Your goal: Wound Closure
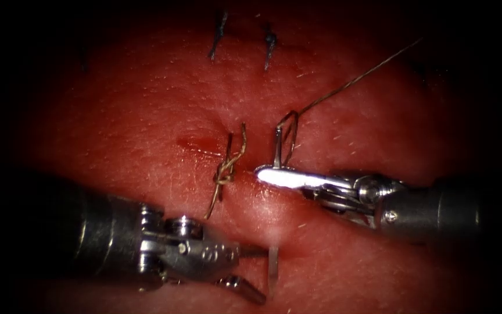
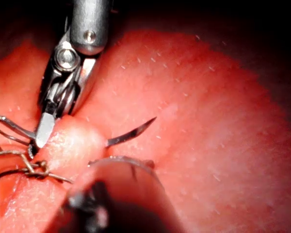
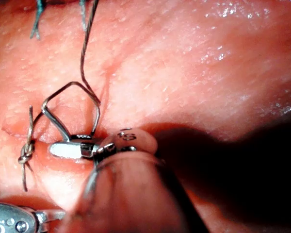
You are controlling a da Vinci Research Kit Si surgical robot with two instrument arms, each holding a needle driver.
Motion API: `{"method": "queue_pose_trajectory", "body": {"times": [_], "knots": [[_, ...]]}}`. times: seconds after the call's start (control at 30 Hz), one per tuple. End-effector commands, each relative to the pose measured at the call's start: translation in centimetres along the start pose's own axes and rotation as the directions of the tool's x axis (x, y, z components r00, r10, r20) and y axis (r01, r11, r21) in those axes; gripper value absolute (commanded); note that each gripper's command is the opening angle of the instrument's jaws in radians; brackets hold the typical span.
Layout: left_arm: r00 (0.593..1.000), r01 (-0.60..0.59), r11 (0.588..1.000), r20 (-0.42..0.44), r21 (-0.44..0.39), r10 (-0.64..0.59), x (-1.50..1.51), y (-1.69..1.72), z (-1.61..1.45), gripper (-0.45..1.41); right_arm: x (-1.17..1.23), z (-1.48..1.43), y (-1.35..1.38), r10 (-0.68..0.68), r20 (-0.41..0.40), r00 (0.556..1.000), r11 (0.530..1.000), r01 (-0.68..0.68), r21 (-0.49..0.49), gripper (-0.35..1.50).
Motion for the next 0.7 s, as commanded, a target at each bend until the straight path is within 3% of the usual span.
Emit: {"method": "queue_pose_trajectory", "body": {"times": [0.03, 0.07, 0.1, 0.2, 0.33, 0.57, 0.7], "knots": [[1.000, 0.003, 1.000, 0.005, -0.007, -0.003, -0.01, -0.05, 0.04, 0.49, -0.01, 0.04, 0.11, -0.017, -0.035, 0.999, 1.000, 0.017, 0.005, 0.37], [1.000, 0.005, 1.000, 0.011, -0.010, -0.005, -0.02, -0.08, 0.01, 0.49, 0.02, 0.03, 0.13, -0.017, -0.048, 0.999, 1.000, 0.018, 0.013, 0.69], [1.000, -0.010, 1.000, 0.016, -0.013, 0.011, -0.04, -0.11, -0.01, 0.49, 0.06, 0.01, 0.15, -0.035, -0.055, 0.998, 0.999, 0.035, 0.013, 0.83], [0.994, -0.087, 0.996, 0.060, -0.032, 0.089, -0.11, -0.21, -0.11, 0.49, 0.15, -0.04, 0.19, -0.087, -0.058, 0.995, 0.996, 0.087, 0.004, 1.03], [0.959, -0.240, 0.967, 0.135, -0.090, 0.250, -0.17, -0.34, -0.25, 0.57, 0.25, -0.17, 0.19, -0.129, -0.056, 0.990, 0.992, 0.129, -0.002, 1.03], [0.863, -0.396, 0.894, 0.248, -0.209, 0.440, -0.31, -0.42, -0.25, 0.62, 0.49, -0.55, 0.10, -0.155, -0.063, 0.986, 0.988, 0.155, -0.010, 0.79], [0.824, -0.428, 0.884, 0.320, -0.191, 0.468, -0.45, -0.42, -0.13, 0.57, 0.54, -0.70, 0.10, -0.154, -0.075, 0.985, 0.988, 0.153, -0.016, 0.76]]}}
